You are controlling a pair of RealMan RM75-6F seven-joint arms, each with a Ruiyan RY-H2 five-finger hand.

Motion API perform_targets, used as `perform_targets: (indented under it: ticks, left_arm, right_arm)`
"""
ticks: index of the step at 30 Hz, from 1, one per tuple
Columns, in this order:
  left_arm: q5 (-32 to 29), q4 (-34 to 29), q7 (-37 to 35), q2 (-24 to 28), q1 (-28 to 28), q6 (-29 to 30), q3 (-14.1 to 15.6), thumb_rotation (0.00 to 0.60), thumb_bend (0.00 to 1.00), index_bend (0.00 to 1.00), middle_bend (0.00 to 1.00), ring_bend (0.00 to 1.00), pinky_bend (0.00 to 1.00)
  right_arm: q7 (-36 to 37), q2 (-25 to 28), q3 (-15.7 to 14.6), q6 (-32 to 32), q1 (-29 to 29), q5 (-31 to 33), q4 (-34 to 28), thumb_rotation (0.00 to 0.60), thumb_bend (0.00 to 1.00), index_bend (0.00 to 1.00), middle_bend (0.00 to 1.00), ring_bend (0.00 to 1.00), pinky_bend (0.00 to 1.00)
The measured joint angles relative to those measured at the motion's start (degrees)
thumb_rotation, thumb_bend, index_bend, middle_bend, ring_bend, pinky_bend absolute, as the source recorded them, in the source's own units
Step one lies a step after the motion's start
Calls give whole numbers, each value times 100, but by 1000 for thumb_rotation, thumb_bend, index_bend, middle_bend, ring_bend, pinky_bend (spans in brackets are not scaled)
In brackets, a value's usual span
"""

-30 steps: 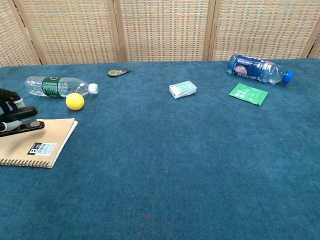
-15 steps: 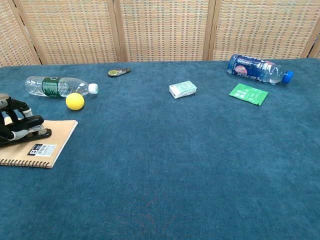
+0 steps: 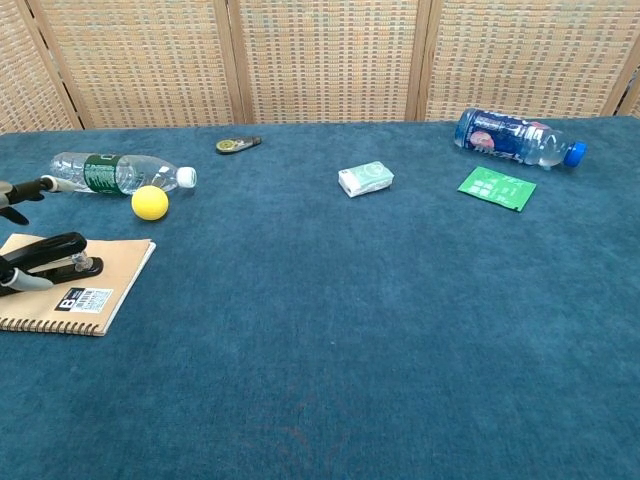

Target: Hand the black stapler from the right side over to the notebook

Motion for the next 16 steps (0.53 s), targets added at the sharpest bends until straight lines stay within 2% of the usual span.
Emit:
perform_targets:
  ticks: [4,9,12,16]
  left_arm:
    - [255,-302,-272,284,108,314,-47,600,0,0,0,0,0]
    - [538,-932,-417,905,370,884,-79,600,0,0,0,0,0]
    - [695,-1516,-189,1399,636,1368,-30,600,0,0,0,0,0]
    - [994,-2029,351,1803,1038,2123,99,600,10,0,0,0,0]
  right_arm:
    - [17,19,3,23,-9,-31,-32,600,51,59,125,0,24]
    - [-37,59,-6,133,-50,-101,-100,600,23,59,106,0,3]
    - [-224,89,-18,142,-82,-84,-155,600,0,35,11,0,0]
    - [-742,146,-43,81,-122,32,-266,600,0,0,0,0,0]
